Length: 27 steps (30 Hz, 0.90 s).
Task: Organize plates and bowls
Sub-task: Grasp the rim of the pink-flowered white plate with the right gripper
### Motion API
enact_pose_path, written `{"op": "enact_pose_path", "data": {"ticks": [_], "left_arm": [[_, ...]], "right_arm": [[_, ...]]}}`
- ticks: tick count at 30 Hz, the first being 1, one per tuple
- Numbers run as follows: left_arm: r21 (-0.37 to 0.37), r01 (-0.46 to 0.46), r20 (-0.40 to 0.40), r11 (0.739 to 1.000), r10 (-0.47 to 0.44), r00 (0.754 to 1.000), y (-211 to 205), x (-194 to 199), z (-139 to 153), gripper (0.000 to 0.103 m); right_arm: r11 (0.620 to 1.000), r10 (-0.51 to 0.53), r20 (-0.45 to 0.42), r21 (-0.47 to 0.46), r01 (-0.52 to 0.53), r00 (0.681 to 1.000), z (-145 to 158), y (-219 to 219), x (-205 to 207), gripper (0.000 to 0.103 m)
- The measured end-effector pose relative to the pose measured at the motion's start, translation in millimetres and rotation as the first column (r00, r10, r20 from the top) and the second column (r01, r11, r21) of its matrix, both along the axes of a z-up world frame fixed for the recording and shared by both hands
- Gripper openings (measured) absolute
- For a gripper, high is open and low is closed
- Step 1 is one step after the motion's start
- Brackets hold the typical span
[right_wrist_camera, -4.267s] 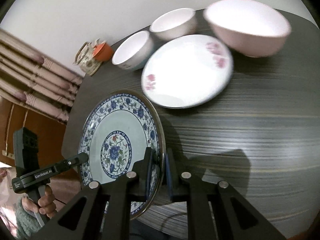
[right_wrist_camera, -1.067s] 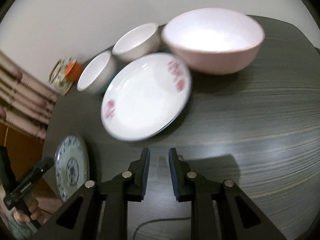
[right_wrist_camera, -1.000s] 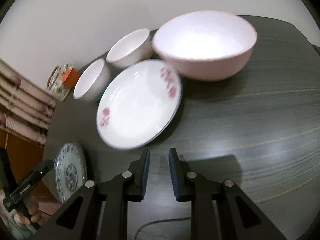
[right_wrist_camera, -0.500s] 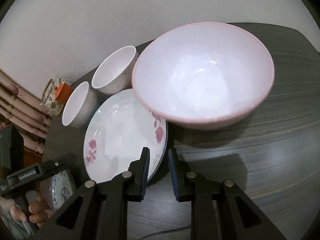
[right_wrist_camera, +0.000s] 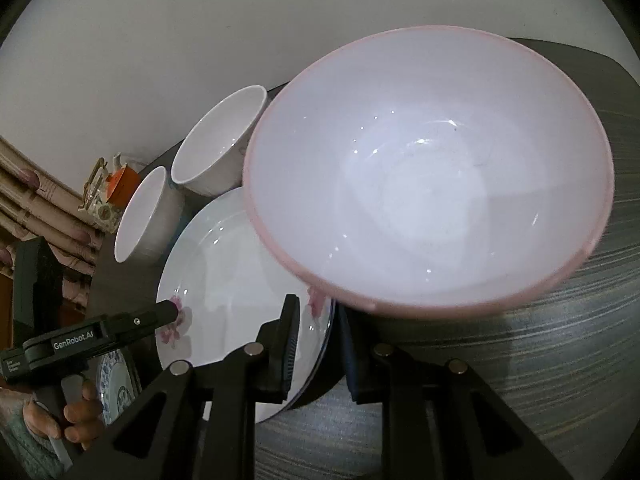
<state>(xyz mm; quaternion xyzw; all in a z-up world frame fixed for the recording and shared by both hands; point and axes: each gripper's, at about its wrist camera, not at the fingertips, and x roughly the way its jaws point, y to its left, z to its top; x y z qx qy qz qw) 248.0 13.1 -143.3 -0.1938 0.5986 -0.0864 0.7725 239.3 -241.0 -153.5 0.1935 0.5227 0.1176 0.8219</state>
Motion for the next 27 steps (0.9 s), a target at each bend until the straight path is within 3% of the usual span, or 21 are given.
{"op": "enact_pose_path", "data": {"ticks": [4,7,10,16,27], "left_arm": [[0.019,0.012,0.013,1.000,-0.012,1.000,1,3,1,0.034],[0.024,0.026,0.012,0.999,-0.026,1.000,-3,7,0,0.024],[0.016,0.034,-0.001,0.999,-0.034,0.999,-5,8,0,0.018],[-0.015,0.047,-0.036,0.999,-0.047,0.998,-3,13,-3,0.014],[0.029,0.101,-0.039,0.994,-0.100,0.994,-9,-17,-1,0.012]], "right_arm": [[1.000,-0.005,-0.001,0.005,0.005,1.000,-4,-5,1,0.018],[1.000,-0.006,-0.009,0.013,0.006,1.000,-8,-10,0,0.009],[1.000,0.000,-0.013,0.019,0.001,1.000,-7,-10,1,0.008],[1.000,0.010,-0.018,0.010,-0.010,1.000,-7,-8,-1,0.008],[1.000,0.017,-0.049,-0.002,-0.017,0.999,-6,-8,-23,0.008]]}}
